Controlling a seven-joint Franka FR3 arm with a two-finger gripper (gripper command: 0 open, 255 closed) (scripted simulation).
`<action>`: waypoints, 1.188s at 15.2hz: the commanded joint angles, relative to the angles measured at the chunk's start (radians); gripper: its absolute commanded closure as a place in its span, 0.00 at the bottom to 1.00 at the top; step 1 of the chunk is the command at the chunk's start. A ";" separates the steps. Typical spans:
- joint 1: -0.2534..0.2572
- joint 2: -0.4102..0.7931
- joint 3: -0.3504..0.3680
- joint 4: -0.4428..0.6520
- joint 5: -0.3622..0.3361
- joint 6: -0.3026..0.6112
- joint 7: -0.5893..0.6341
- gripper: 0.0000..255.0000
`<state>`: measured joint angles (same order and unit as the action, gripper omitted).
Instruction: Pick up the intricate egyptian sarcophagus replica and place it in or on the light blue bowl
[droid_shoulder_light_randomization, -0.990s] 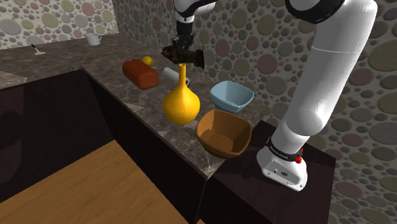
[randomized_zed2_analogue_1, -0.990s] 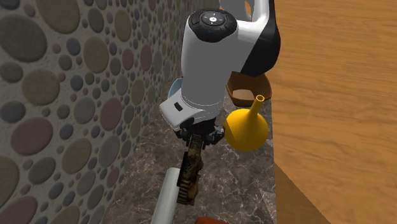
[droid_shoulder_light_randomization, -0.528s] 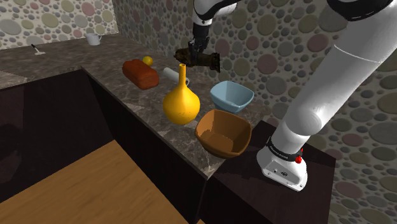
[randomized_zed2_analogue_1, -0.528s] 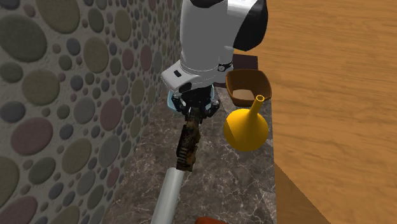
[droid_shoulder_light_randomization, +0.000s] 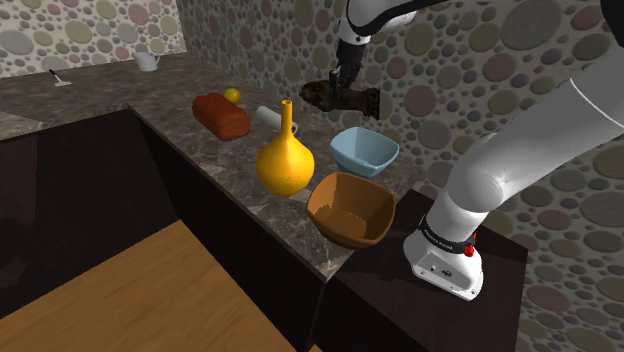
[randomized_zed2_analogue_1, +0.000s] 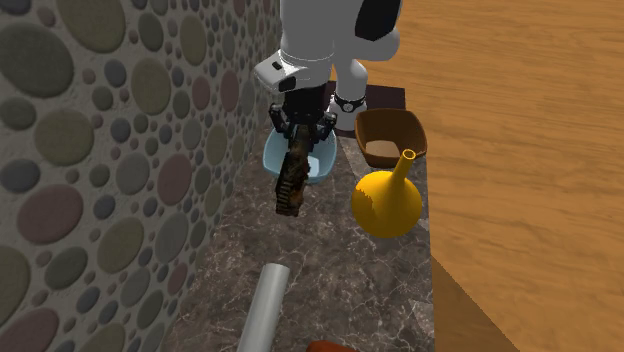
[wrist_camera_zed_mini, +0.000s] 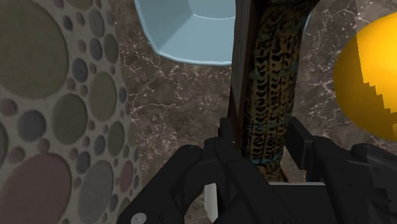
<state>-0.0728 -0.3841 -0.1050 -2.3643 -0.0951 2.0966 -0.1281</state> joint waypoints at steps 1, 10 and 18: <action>-0.011 -0.084 -0.008 -0.065 -0.010 -0.016 -0.013 1.00; -0.083 -0.420 -0.065 -0.289 -0.070 -0.123 -0.097 1.00; -0.089 -0.397 -0.079 -0.384 -0.085 -0.005 -0.091 1.00</action>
<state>-0.1605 -0.7851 -0.1808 -2.7353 -0.1772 2.0729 -0.2190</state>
